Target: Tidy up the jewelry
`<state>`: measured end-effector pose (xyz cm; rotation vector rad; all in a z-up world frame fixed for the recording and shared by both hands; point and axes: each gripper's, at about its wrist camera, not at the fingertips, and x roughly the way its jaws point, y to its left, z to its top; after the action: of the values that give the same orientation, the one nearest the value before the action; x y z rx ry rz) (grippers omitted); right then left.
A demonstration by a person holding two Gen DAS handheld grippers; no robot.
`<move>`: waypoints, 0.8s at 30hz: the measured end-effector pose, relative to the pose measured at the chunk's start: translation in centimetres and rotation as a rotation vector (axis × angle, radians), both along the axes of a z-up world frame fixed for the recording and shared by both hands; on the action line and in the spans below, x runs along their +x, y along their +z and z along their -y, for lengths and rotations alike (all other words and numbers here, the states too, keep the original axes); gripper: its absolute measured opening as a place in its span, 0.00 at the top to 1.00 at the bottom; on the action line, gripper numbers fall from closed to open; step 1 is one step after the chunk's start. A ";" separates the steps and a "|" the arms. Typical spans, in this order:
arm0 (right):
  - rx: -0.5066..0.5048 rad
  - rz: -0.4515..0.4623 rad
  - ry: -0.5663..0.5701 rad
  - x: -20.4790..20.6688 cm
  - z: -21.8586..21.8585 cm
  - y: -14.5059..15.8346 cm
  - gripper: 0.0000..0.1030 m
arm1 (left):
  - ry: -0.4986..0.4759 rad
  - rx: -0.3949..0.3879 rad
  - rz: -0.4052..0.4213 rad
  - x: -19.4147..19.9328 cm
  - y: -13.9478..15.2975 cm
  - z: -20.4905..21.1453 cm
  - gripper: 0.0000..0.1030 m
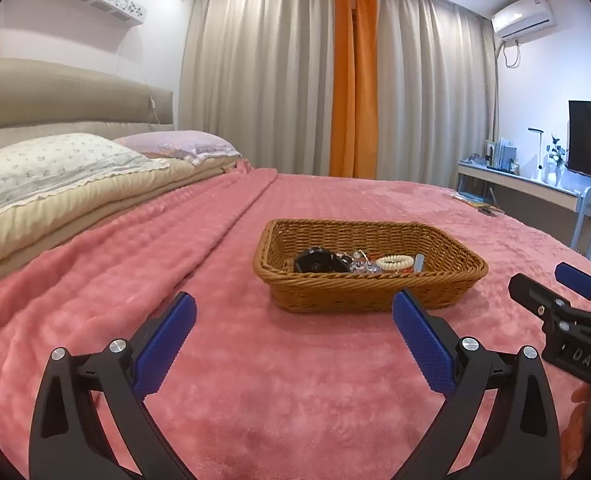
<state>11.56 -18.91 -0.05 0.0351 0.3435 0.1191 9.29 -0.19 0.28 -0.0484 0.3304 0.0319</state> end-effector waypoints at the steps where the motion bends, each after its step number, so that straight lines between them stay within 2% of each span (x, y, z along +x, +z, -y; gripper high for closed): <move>1: -0.008 0.000 0.004 0.0 -0.2 0.0 0.15 | -0.001 -0.001 -0.002 0.0 0.0 0.0 0.07; 16: 0.014 -0.036 0.015 0.4 0.0 -0.2 0.11 | -0.012 0.014 -0.044 0.5 -0.4 0.5 0.07; 24: 0.012 -0.040 0.016 0.4 0.0 -0.2 0.10 | -0.018 -0.005 -0.057 0.6 -0.5 0.4 0.07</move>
<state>12.01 -18.86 -0.25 0.0471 0.3830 0.1361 9.91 -0.56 -0.25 -0.0491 0.3877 0.0149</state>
